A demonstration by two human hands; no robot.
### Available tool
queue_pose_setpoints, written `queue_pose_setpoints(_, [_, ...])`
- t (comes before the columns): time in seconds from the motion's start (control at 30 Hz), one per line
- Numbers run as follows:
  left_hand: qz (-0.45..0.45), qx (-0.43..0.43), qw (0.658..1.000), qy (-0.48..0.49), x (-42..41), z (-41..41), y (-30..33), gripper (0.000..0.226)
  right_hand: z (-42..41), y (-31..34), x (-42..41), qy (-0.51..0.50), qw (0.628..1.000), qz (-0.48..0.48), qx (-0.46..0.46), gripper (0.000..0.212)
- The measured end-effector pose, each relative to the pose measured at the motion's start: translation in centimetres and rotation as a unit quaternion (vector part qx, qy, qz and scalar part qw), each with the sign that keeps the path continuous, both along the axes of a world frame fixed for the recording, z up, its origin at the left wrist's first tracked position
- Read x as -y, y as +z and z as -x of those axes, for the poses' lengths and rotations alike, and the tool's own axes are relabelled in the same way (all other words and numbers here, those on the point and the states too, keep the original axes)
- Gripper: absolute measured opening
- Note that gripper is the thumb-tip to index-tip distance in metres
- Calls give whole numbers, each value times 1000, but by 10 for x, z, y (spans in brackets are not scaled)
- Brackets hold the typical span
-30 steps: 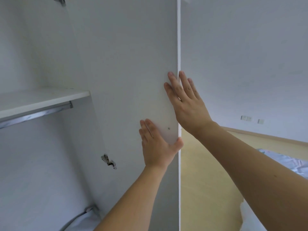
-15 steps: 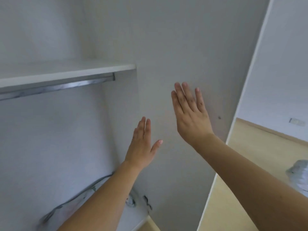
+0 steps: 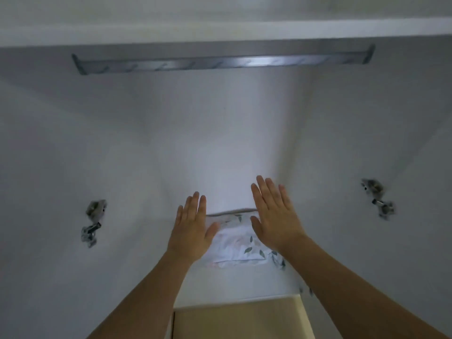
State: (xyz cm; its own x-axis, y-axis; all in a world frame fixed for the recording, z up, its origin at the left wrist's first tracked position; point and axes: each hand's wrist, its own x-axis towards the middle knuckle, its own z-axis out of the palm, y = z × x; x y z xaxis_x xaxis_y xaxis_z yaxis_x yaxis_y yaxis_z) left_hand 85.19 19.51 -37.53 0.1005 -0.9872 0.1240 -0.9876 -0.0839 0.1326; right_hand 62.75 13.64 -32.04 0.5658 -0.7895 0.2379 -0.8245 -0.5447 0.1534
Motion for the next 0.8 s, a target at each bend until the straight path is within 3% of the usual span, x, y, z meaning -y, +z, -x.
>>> queue_pose_setpoints(0.17, [-71,-1,997,22,9,-42,-41,100,-35,-69,14,20,995,-96,-15,76])
queue_pose_setpoints(0.37, [-74,32,996,-39,65,-22,-80,109,-20,-129,53,-13,992,-123,-15,72])
queue_pose_setpoints(0.47, [-70,44,995,-50,99,-17,-116,100,-12,-167,82,-21,990,-136,-12,71])
queue_pose_setpoints(0.63, [-86,22,994,-63,132,-17,-227,93,-14,-275,123,28,991,-125,-40,74])
queue_pose_setpoints(0.8, [-135,-6,989,-57,168,-40,-400,99,-36,-446,176,32,983,-178,-42,67])
